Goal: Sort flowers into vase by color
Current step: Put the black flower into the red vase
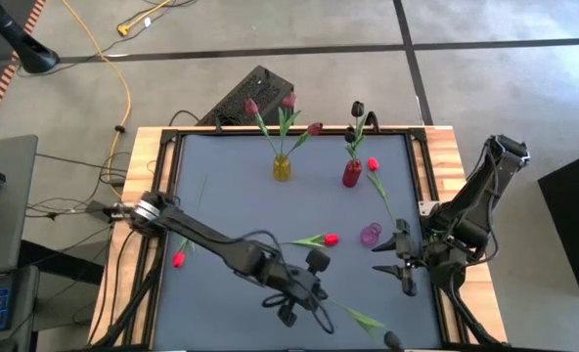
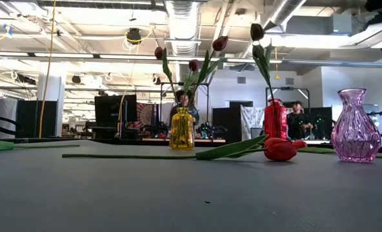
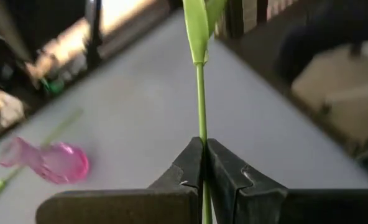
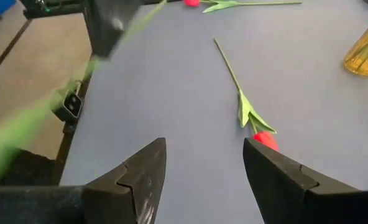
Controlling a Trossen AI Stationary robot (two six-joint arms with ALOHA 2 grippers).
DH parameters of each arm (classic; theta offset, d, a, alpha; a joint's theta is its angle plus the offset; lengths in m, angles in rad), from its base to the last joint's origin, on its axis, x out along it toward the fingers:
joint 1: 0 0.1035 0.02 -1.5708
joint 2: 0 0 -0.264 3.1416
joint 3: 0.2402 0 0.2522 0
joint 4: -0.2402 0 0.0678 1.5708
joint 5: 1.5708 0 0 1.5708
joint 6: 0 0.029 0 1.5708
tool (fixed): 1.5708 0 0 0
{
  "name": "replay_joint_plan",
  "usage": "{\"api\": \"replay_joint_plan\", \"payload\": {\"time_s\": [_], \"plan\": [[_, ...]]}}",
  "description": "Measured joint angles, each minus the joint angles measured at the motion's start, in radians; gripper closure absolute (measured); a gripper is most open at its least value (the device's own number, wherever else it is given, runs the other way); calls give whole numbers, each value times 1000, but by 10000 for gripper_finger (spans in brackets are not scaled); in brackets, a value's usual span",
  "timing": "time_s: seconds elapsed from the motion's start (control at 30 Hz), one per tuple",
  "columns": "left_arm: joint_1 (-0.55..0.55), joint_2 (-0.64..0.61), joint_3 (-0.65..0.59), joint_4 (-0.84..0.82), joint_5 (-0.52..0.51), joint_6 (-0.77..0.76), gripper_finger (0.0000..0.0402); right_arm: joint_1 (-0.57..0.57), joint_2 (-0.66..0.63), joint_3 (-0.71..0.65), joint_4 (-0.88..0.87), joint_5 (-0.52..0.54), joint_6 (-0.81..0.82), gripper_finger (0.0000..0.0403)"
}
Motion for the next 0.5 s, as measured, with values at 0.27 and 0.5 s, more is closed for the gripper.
{"api": "replay_joint_plan", "payload": {"time_s": [0.27, 0.5], "plan": [[1, -190, -406, 727, 128, -23, 401, -13, 1, 0, 3, 32, -123, 164], [44, -159, -613, 1390, 154, -144, 401, -70, 13, 0, 236, 70, -335, 164]]}}
